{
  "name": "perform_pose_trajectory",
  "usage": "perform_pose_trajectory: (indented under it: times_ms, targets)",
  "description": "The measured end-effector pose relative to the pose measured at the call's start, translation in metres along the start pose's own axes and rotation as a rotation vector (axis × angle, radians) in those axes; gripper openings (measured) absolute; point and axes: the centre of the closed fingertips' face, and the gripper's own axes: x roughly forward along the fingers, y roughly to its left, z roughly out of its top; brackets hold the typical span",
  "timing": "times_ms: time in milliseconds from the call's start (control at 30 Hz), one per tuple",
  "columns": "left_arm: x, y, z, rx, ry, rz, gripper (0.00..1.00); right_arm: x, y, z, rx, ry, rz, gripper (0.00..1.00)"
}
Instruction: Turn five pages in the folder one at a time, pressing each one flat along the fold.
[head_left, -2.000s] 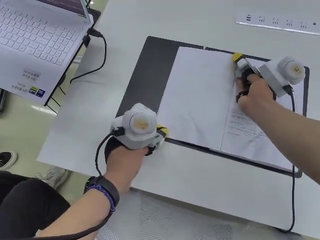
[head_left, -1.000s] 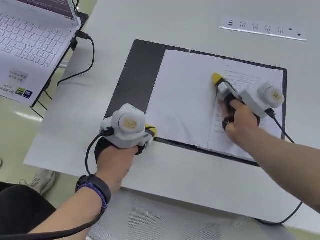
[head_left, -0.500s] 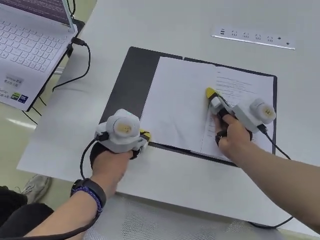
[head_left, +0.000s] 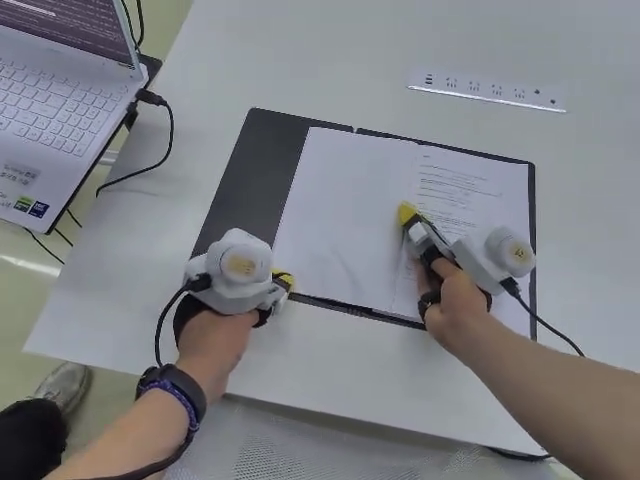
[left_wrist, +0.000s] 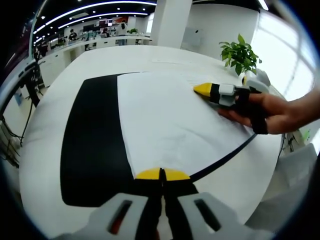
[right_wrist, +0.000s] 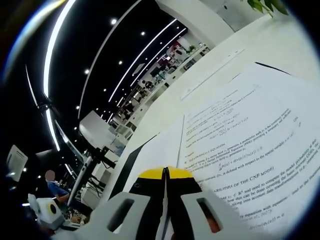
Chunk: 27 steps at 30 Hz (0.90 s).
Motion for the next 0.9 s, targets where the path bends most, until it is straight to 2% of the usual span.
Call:
perform_pose_trajectory:
  times_ms: [333, 900]
  targets:
    - [0.000, 0.000, -0.001, 0.015, -0.001, -0.006, 0.00, -0.009, -0.008, -0.009, -0.012, 0.001, -0.010, 0.00]
    - [-0.001, -0.001, -0.002, 0.049, -0.002, -0.028, 0.00, -0.041, -0.002, -0.038, -0.055, 0.048, -0.009, 0.00]
